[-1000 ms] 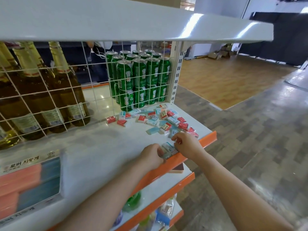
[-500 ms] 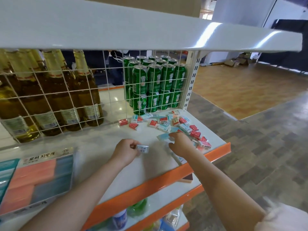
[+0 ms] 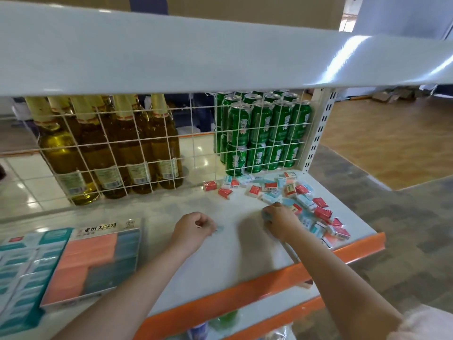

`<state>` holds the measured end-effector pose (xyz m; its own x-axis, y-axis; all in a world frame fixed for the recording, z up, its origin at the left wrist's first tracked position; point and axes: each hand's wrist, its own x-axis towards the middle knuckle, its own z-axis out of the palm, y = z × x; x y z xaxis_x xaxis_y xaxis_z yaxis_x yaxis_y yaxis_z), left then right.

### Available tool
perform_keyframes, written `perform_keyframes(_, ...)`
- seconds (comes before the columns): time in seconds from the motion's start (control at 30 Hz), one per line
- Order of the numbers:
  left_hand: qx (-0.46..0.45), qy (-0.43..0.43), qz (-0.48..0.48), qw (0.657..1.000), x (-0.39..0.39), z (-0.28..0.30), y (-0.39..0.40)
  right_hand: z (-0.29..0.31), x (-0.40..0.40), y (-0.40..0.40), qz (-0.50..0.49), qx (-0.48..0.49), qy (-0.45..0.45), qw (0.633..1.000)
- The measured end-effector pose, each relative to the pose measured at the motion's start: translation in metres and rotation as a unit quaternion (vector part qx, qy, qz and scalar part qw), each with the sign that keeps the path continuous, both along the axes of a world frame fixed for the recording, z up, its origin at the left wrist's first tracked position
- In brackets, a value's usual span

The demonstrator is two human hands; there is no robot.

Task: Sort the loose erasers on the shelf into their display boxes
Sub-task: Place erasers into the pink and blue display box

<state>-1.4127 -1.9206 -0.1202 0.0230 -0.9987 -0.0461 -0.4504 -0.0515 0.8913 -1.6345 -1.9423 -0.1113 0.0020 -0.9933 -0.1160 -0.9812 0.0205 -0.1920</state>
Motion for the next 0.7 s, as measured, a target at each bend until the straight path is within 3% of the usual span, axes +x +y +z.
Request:
perform_keyframes(0.27,0.044,-0.021,0.008,0.999,0.0,-0.009,-0.005,0.001,-0.004,0.003,-0.015,0.015,-0.065,0.998)
perform_keyframes(0.7,0.039,-0.018,0.008,0.999,0.002,-0.022,-0.004,0.0,-0.009,0.017,-0.052,0.018,-0.158,0.986)
